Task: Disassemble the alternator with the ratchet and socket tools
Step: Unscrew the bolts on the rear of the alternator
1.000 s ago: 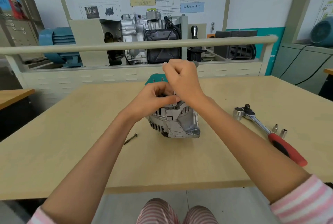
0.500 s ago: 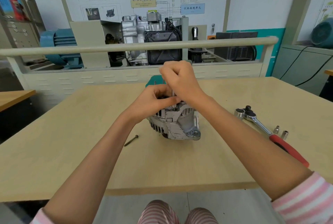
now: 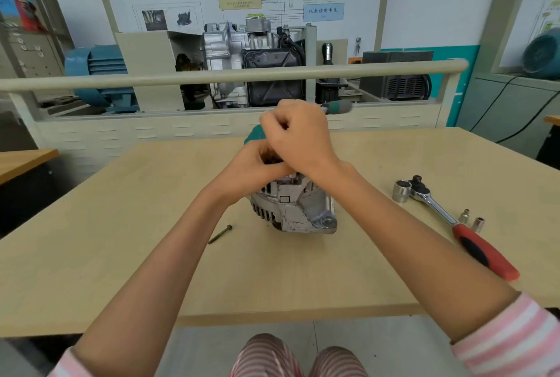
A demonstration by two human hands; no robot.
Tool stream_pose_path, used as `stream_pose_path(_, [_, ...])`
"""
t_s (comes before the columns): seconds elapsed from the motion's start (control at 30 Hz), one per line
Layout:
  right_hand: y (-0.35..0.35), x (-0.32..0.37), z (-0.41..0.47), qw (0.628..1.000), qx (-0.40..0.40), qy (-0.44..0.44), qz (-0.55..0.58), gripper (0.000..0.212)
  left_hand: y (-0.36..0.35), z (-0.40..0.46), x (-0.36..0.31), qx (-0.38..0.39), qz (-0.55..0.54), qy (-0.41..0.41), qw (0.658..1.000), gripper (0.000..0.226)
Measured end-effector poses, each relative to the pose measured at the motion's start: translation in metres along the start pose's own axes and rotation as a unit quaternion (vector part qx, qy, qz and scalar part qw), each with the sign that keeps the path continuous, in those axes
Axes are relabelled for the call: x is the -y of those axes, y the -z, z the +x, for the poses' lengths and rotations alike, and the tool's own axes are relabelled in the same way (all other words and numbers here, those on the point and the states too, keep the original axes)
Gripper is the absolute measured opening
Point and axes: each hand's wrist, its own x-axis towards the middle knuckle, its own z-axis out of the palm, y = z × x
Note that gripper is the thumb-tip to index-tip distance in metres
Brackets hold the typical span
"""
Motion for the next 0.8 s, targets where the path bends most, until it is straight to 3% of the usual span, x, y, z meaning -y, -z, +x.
stream_pose_path(0.1, [0.002, -0.005, 0.002, 0.986, 0.012, -0.021, 0.167, 0.037, 0.000, -0.001, 0.001, 0.012, -0.007, -0.001, 1.000, 0.003])
stream_pose_path(0.17, [0.001, -0.005, 0.003, 0.982, 0.007, -0.027, 0.185, 0.034, 0.000, 0.000, 0.001, -0.001, -0.002, -0.003, 1.000, 0.011])
stream_pose_path(0.2, [0.000, -0.005, 0.001, 0.989, -0.003, -0.015, 0.148, 0.034, -0.001, -0.001, 0.000, 0.001, -0.006, -0.007, 1.000, 0.009])
stream_pose_path(0.27, [-0.004, -0.004, -0.007, 0.997, -0.031, 0.026, -0.059, 0.030, -0.002, 0.000, 0.000, -0.012, -0.008, -0.025, 1.000, 0.022])
stream_pose_path(0.33, [-0.012, -0.002, -0.015, 0.951, -0.061, 0.037, -0.302, 0.026, -0.003, 0.000, -0.002, -0.026, 0.000, -0.040, 0.999, 0.036])
stream_pose_path(0.4, [-0.013, 0.004, -0.017, 0.935, -0.061, 0.023, -0.349, 0.029, -0.005, -0.001, -0.003, -0.026, 0.002, -0.041, 0.999, 0.036])
stream_pose_path(0.53, [-0.001, 0.000, -0.005, 0.997, -0.010, 0.014, -0.073, 0.032, -0.002, -0.002, -0.003, -0.008, 0.003, -0.015, 1.000, 0.024])
stream_pose_path(0.63, [0.003, -0.006, 0.001, 0.991, 0.026, -0.003, 0.131, 0.036, -0.001, -0.002, -0.003, 0.015, 0.001, -0.010, 1.000, 0.006])
stream_pose_path(0.67, [0.004, -0.007, 0.002, 0.983, 0.034, -0.016, 0.180, 0.035, -0.001, -0.001, -0.002, 0.012, -0.004, -0.007, 1.000, 0.010])
stream_pose_path(0.73, [0.005, -0.009, 0.004, 0.973, 0.028, -0.029, 0.225, 0.034, -0.002, -0.001, -0.002, 0.006, -0.003, -0.005, 1.000, 0.021])
stream_pose_path(0.8, [0.001, -0.009, -0.002, 0.993, -0.012, 0.015, 0.118, 0.033, -0.002, -0.002, -0.004, -0.001, 0.001, -0.019, 1.000, 0.013])
